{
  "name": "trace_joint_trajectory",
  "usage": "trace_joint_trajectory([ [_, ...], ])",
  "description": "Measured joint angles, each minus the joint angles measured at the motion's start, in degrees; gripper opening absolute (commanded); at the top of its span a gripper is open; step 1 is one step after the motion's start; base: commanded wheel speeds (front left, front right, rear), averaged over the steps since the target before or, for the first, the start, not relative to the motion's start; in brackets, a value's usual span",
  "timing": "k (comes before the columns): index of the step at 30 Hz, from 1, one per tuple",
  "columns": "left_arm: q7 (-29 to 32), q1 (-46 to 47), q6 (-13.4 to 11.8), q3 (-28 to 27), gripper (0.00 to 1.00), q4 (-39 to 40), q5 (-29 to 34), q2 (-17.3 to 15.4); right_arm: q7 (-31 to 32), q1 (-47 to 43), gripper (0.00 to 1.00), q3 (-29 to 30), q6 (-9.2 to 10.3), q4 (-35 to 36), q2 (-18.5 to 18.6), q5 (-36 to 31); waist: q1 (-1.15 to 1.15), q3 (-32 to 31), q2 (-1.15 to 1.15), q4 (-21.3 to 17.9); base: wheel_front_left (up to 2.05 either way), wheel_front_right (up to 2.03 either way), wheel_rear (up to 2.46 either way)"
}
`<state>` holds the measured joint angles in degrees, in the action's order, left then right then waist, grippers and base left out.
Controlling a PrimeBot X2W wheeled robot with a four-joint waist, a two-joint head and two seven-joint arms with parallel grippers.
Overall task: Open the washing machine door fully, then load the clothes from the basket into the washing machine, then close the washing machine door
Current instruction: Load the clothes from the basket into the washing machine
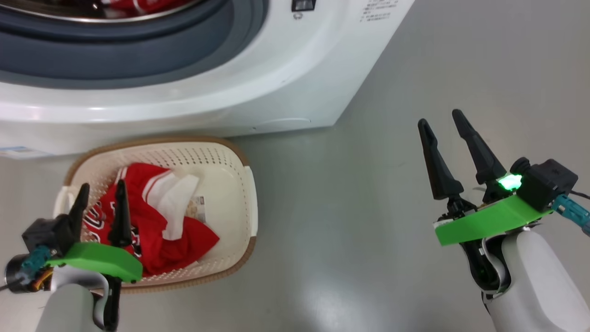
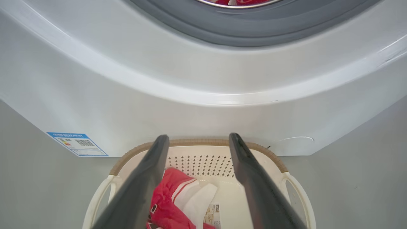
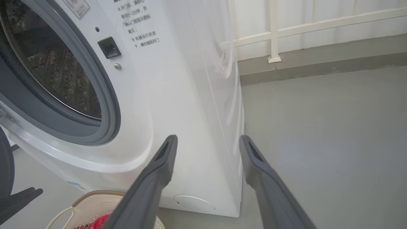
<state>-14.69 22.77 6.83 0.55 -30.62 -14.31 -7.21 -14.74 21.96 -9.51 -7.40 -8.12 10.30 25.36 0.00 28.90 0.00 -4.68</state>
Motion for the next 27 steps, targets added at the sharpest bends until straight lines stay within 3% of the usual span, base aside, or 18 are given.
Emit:
trace_joint_trajectory([
  [27,2.31,21.23,0.49,5.10,1.00,-31.97,-2.52,-4.39,0.00,8.33,1.00,-0.78,0.00,2.43,-1.69,-0.58,0.00,16.13,0.00,-2.83,0.00,0.00,0.00],
])
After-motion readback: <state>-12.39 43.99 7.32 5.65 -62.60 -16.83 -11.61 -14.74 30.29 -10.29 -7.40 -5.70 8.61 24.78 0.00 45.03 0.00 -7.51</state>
